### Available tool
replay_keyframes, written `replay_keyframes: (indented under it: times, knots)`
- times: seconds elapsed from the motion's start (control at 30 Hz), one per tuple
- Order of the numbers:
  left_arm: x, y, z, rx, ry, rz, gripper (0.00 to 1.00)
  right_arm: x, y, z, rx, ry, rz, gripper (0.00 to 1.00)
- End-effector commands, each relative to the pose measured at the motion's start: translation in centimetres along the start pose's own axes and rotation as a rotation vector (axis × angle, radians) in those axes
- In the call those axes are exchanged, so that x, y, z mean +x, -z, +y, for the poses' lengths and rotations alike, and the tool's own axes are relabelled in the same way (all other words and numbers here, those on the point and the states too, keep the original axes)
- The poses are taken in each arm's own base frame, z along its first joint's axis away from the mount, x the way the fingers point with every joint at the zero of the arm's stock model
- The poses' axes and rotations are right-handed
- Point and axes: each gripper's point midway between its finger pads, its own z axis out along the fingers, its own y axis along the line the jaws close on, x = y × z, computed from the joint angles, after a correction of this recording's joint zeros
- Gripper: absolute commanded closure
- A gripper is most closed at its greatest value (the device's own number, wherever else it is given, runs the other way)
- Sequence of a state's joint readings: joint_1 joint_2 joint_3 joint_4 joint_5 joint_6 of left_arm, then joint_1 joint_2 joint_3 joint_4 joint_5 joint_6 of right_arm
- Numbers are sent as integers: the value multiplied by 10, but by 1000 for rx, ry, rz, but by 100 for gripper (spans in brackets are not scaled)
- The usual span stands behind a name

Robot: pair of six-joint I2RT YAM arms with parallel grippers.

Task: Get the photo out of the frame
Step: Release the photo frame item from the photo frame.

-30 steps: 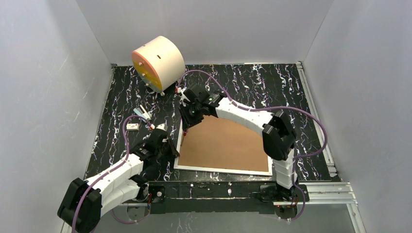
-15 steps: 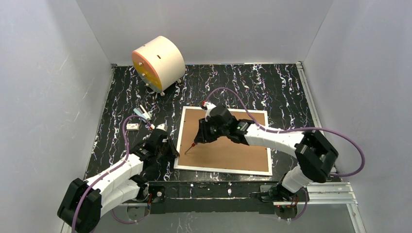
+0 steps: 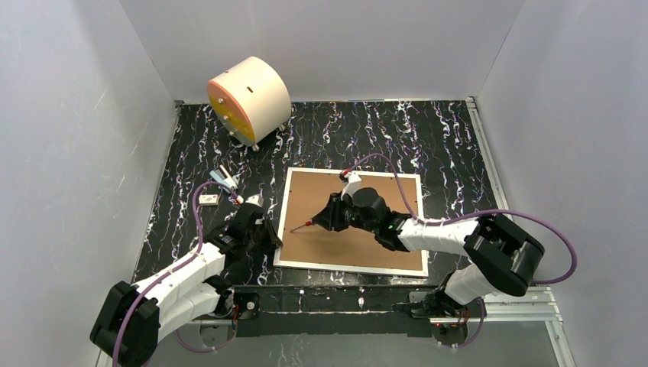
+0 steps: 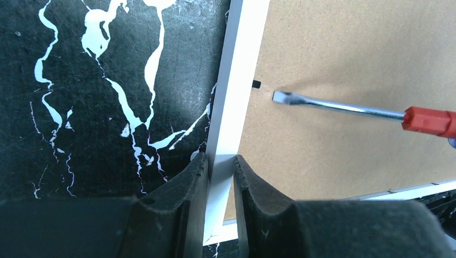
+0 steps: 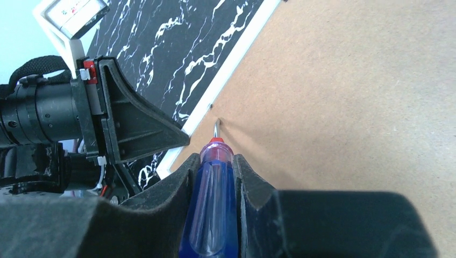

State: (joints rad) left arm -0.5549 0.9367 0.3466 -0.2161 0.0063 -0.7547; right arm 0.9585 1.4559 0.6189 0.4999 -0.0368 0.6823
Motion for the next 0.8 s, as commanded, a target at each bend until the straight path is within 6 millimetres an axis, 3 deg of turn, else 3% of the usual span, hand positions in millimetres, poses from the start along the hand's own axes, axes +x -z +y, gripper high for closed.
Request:
replay_keyframes:
  times: [0.0,0.17,0.37,0.77]
  knots:
    - [12,0,14,-48,-16,28,93,-36,4,7,-36,11,-188,99]
    - [11,-1,14,-46,-18,27,92,-30,2,6,-72,32,-203,99]
    - [11,-1,13,-42,-19,28,92,-8,2,11,-165,75,-150,99]
    - [12,-1,12,-33,-19,29,92,12,1,-4,-171,110,-142,99]
